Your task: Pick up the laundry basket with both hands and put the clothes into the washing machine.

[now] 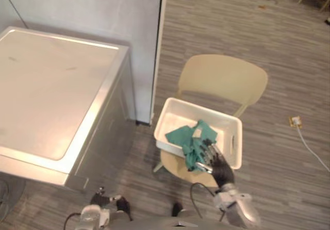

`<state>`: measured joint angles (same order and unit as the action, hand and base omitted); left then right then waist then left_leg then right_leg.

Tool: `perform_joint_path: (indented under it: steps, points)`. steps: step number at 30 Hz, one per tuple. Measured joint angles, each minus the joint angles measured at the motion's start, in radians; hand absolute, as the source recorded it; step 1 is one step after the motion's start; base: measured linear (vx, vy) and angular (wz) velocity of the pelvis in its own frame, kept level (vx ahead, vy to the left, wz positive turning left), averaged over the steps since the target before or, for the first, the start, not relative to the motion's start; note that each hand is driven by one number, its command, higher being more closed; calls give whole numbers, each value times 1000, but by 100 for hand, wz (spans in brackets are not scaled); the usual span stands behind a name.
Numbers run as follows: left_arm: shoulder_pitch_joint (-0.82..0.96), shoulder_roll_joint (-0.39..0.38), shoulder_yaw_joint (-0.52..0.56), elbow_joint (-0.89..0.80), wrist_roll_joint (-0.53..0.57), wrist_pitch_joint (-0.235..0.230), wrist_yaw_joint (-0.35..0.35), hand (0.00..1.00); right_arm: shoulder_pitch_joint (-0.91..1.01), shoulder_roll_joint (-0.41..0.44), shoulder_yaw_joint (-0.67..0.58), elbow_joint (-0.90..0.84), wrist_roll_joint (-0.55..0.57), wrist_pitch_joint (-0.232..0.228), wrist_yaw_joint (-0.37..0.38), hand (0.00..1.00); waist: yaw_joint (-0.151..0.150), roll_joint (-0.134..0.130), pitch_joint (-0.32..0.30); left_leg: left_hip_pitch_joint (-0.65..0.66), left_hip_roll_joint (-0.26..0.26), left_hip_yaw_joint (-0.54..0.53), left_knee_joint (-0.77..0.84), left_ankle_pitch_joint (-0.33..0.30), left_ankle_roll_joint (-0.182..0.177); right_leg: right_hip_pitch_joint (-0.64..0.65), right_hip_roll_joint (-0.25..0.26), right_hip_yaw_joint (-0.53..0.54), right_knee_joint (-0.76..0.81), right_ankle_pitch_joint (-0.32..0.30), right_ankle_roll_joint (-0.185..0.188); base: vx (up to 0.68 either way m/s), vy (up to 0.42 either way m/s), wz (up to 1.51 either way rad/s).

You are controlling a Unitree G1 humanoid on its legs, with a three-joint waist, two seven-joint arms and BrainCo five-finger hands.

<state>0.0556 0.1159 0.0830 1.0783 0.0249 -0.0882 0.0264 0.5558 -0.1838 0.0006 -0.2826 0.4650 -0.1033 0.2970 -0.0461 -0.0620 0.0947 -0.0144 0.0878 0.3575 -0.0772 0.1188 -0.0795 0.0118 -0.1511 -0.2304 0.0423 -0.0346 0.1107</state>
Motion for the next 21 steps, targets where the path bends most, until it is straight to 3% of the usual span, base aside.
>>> perform_joint_path:
  steps: [4,9,13,16,21]
  points:
    - [8,-2,-12,2,-1,-7,-22,0,78,-72,-55,-195,115,-2,73,0,-22,-6,-13,-5,-2,9,-8,-4,-7,-14,-4,14,-10,-6,3,-99,20,-10]
    - [27,2,-32,3,-1,-12,-35,0,24,-109,-136,-253,177,-17,64,0,-37,-19,-55,-6,-5,56,-9,2,2,-46,-1,64,-16,17,3,-46,18,-27]
    - [30,4,-49,1,-2,-12,-35,0,-49,-121,-158,-252,161,-26,39,0,-46,-33,-66,-12,-7,57,-9,5,6,-50,-3,65,-22,29,3,-3,4,-2]
    - [31,5,-57,1,-2,-12,-40,0,-188,-242,-171,-221,86,-39,3,0,-45,-37,-69,-20,-9,56,-10,10,12,-51,-6,65,-29,42,5,0,0,0]
    - [22,12,-109,-9,-2,-9,-55,0,-468,-458,-88,89,-56,-61,-27,0,-12,-19,-75,-62,-30,-3,-9,27,30,-48,-17,3,-40,47,8,-32,32,36]
